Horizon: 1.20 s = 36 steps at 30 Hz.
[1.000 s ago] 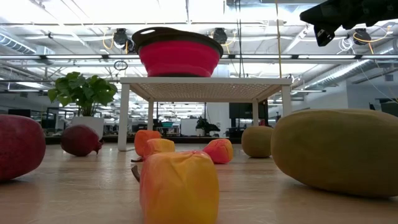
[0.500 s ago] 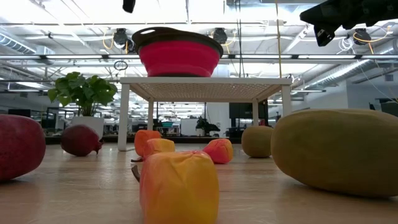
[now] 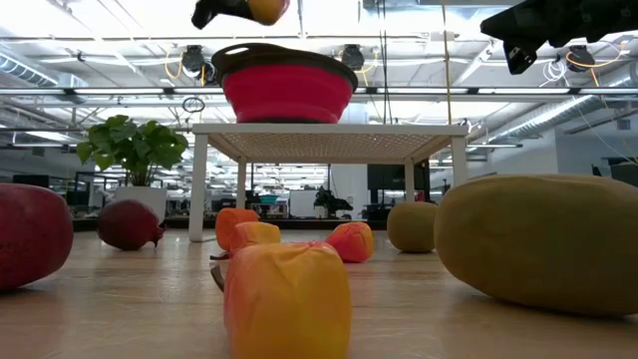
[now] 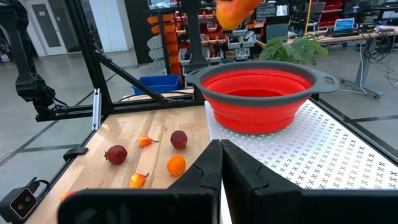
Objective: Pick & Place Fruit
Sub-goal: Put the orange mango into the orange strainer bowl on the shelf
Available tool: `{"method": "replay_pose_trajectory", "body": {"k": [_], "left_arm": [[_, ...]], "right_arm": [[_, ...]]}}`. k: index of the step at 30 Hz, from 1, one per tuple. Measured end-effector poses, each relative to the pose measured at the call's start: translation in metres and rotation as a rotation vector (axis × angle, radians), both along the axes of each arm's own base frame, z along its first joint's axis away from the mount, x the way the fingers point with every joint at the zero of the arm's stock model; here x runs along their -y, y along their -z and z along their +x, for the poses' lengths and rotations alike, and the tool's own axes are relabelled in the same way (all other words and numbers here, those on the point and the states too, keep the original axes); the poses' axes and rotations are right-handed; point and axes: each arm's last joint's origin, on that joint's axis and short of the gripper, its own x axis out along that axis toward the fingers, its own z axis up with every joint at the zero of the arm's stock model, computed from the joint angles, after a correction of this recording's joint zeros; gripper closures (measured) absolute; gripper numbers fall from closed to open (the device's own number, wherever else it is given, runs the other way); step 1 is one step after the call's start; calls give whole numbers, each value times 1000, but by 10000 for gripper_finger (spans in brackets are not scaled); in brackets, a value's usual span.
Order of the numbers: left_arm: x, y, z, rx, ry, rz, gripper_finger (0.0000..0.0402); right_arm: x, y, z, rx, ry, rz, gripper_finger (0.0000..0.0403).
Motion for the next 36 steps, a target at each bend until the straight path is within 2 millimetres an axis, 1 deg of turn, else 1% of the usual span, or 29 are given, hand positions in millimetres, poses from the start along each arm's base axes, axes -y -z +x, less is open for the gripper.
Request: {"method": "replay_pose_trajectory", "body": {"k": [2,4,6,13,16,23,36], "left_arm": [[-7,6,2,-73,7,-10,186],[-13,9,9,-105,20,-18,186],[-20,17,14,-177,30,-30,186],[-35,30,27,-264,67,-68,185],[-36,35,28,-300,80,-83,185],[-34,45,24,-413,83,-122,185],[-32,44,24,-404,128,-137,185]], "right_arm": [[0,0,0,0,0,0,403],[0,0,0,0,0,0,403],[0,0,0,-3,-1,0,403],[0,0,0,-4,1,7,403],[0,0,0,-4,1,7,403],[0,0,0,-4,1,8,403],[0,0,0,-4,1,7,403]]}}
